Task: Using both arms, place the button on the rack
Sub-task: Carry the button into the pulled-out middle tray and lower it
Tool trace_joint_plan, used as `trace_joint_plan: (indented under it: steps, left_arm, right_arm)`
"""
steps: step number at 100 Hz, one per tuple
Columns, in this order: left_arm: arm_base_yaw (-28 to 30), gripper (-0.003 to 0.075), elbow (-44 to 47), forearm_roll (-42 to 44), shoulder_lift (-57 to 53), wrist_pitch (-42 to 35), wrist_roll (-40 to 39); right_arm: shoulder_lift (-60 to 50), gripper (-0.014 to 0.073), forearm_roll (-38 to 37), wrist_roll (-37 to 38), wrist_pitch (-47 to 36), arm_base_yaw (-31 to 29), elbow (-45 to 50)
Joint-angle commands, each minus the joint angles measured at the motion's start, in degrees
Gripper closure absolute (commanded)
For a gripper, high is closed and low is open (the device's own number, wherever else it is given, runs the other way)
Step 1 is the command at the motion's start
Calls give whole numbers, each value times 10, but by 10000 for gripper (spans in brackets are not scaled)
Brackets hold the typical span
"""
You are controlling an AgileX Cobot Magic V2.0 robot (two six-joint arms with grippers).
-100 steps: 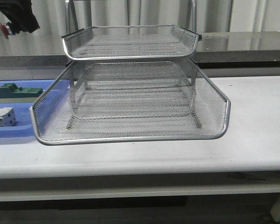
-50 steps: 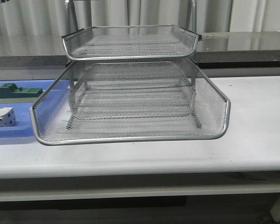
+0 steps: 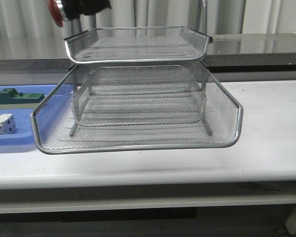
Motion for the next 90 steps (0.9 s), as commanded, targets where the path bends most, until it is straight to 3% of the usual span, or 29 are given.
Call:
trace_joint_plan:
  steps: [1,28,79,90]
  left_arm:
    - [-34,741,-8,-14,-14,3,-4]
    - [-80,741,-8,-13,41,-21,-3]
    - [-81,740,-8,-16,123,-30,-3]
    - [-81,707,-8,-16,126,-30,-3]
  right_arm:
    - [1,664,-2,-5,-34,-4,-18]
    - [1,664,-2,-5,-34,-4,-18]
    - [1,664,-2,-5,-34,-4,-18]
    - [1,664,-2,-5,-34,-4,-18]
